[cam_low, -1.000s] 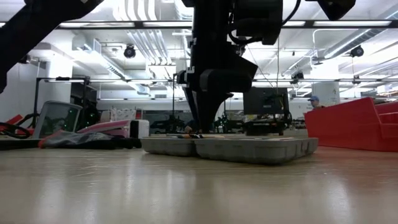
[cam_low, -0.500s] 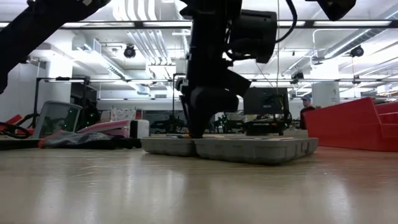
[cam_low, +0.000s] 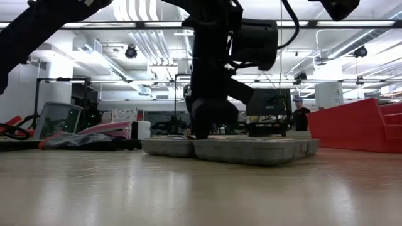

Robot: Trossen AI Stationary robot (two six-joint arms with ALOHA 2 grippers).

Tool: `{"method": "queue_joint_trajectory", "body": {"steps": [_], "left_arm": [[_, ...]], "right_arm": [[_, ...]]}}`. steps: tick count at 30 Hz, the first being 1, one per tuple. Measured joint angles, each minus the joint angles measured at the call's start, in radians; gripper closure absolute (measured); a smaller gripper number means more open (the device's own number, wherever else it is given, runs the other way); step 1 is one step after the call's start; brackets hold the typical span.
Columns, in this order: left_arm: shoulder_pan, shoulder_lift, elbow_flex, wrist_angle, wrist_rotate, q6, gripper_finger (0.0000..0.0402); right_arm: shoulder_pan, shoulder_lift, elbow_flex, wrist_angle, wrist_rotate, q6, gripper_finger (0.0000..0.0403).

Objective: Prefit tool cases
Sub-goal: Remove the hex key set from the pre-fit tool case

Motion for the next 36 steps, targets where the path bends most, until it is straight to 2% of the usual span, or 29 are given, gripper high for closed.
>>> {"method": "queue_joint_trajectory", "body": {"steps": [11,20,25,36], "left_arm": [[0.000,0.007,0.084,-0.097,0.036,-0.032,0.0396],[0.010,0.007,0.192,-0.131,-0.082,-0.034,0.0397],[0.060,0.007,0.208,-0.112,-0.161,-0.008,0.0397],[0.217,0.006,0.208,-0.006,-0.068,0.025,0.0397]], "right_arm": [[0.000,0.000,0.000,0.000,0.000,-0.008,0.0272],[0.000,0.000,0.000,0.000,0.001,-0.002,0.0272],[0.001,0.022,0.000,0.013,0.001,0.003,0.0272],[0.016,0.026,0.000,0.036,0.003,-0.016,0.0272]]}}
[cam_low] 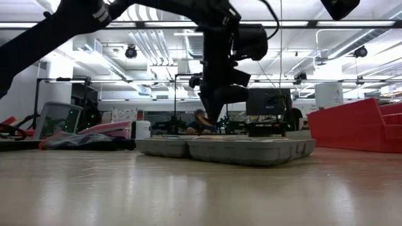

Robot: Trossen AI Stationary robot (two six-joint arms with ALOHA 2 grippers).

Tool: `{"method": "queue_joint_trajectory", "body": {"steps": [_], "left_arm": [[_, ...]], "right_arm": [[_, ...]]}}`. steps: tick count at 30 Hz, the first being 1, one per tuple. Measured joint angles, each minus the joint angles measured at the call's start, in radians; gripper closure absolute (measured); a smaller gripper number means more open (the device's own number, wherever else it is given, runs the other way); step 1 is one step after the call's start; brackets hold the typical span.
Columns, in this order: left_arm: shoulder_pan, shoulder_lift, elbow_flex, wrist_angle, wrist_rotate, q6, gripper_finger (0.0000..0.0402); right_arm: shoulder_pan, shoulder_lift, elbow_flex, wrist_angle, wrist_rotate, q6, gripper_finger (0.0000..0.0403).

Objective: Prefit tool cases
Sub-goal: Remove the hex key set from the pre-fit tool case

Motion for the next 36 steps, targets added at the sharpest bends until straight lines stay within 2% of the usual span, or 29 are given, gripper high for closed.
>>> {"method": "queue_joint_trajectory", "body": {"steps": [20,27,32,36], "left_arm": [[0.224,-0.003,-0.009,0.131,0.148,0.074,0.0397],[0.261,-0.003,-0.023,0.149,0.223,0.028,0.0391],[0.270,-0.003,-0.053,0.156,0.230,0.010,0.0389],[0.267,-0.003,-0.071,0.186,0.235,-0.006,0.0370]], "right_arm": [[0.002,0.008,0.000,0.122,0.000,-0.105,0.0272],[0.006,0.008,0.000,0.123,-0.002,-0.117,0.0272],[0.011,0.008,0.000,0.155,-0.002,-0.133,0.0272],[0.013,0.008,0.000,0.160,-0.003,-0.141,0.0272]]}}
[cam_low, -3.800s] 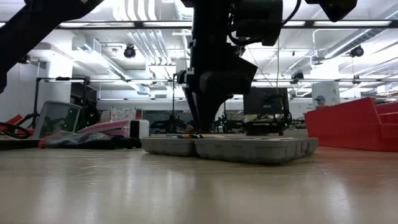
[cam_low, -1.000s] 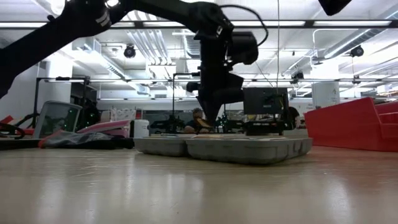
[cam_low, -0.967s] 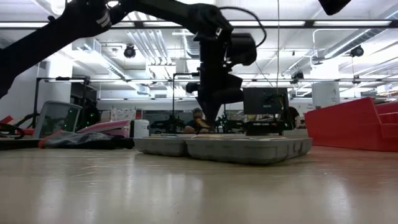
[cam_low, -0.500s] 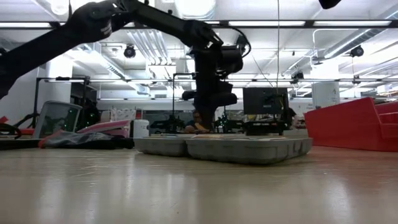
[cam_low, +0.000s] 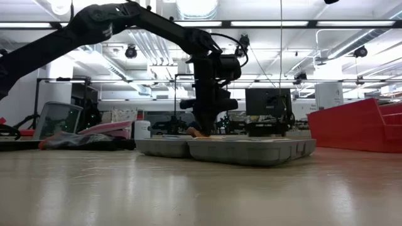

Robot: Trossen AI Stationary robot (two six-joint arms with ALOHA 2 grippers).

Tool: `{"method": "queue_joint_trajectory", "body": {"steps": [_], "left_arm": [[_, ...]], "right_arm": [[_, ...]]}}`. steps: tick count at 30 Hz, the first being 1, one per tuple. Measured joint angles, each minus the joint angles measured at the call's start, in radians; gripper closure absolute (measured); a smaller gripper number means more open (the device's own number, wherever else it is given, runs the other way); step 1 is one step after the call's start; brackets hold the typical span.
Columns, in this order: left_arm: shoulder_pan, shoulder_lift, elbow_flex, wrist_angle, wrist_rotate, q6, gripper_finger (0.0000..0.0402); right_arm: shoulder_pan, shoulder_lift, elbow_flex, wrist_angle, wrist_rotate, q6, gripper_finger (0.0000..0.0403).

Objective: Prefit tool cases
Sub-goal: Remove the hex key set from the pre-fit tool case, then remove the tape measure from the pre-fit tool case

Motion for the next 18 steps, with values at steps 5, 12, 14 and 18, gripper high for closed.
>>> {"method": "queue_joint_trajectory", "body": {"steps": [5,12,14,18], "left_arm": [[-0.009,0.000,-0.004,0.031,0.036,-0.002,0.0309],[-0.055,-0.006,0.010,0.007,0.105,0.014,0.0225],[-0.079,-0.016,0.020,-0.011,0.123,0.037,0.0210],[-0.140,-0.044,0.025,-0.056,0.128,0.072,0.0198]], "right_arm": [[0.000,0.000,0.000,0.000,0.000,0.001,0.0272],[0.012,0.000,0.000,-0.001,0.000,0.010,0.0272],[0.016,0.000,0.000,-0.003,0.001,0.010,0.0272],[0.018,-0.002,0.000,-0.026,0.000,0.015,0.0272]]}}
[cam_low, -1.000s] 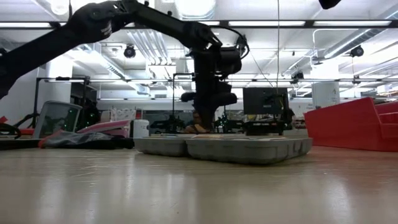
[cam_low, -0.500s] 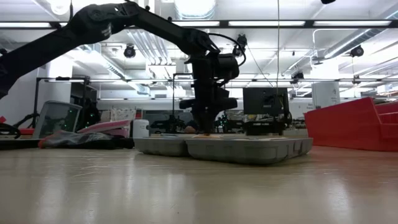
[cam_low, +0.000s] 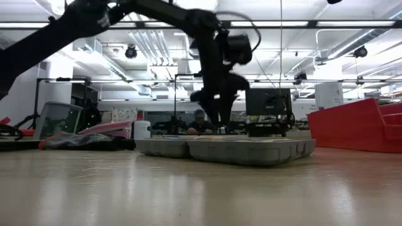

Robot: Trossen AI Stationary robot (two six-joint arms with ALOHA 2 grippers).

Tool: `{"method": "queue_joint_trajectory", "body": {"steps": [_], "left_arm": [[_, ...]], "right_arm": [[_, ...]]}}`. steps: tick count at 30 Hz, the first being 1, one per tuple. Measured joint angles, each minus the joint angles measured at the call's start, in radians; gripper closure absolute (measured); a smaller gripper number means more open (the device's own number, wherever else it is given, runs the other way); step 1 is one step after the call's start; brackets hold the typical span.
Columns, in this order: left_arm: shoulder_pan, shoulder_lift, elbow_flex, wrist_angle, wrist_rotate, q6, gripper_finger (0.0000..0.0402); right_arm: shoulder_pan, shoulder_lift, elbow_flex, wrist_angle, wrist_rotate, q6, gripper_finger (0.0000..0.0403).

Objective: Prefit tool cases
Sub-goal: Remove the tape measure from the pre-fit tool case

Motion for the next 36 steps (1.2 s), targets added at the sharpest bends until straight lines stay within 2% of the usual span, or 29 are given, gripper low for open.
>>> {"method": "queue_joint_trajectory", "body": {"steps": [6,11,16,19,22,27,36], "left_arm": [[-0.100,-0.037,0.002,-0.061,0.001,-0.011,0.0196],[-0.179,-0.039,0.001,-0.196,-0.009,-0.047,0.0196],[-0.221,-0.040,-0.003,-0.226,-0.171,-0.020,0.0196],[-0.224,-0.040,-0.006,-0.204,-0.183,0.049,0.0196],[-0.220,-0.040,-0.008,-0.206,-0.165,0.042,0.0196],[-0.213,-0.040,-0.008,-0.206,-0.022,-0.091,0.0196],[-0.189,-0.039,-0.018,-0.125,-0.048,-0.296,0.0196]], "right_arm": [[0.002,0.000,0.000,-0.032,0.001,0.031,0.0272],[0.005,0.000,0.000,-0.052,0.000,0.043,0.0272],[0.004,0.000,0.000,-0.049,0.001,0.047,0.0272],[0.005,0.000,0.000,-0.046,0.000,0.051,0.0272],[0.014,0.000,0.000,-0.046,0.001,0.060,0.0272],[0.019,0.002,0.000,-0.056,0.001,0.075,0.0272],[0.022,0.023,0.000,-0.050,0.000,0.074,0.0272]]}}
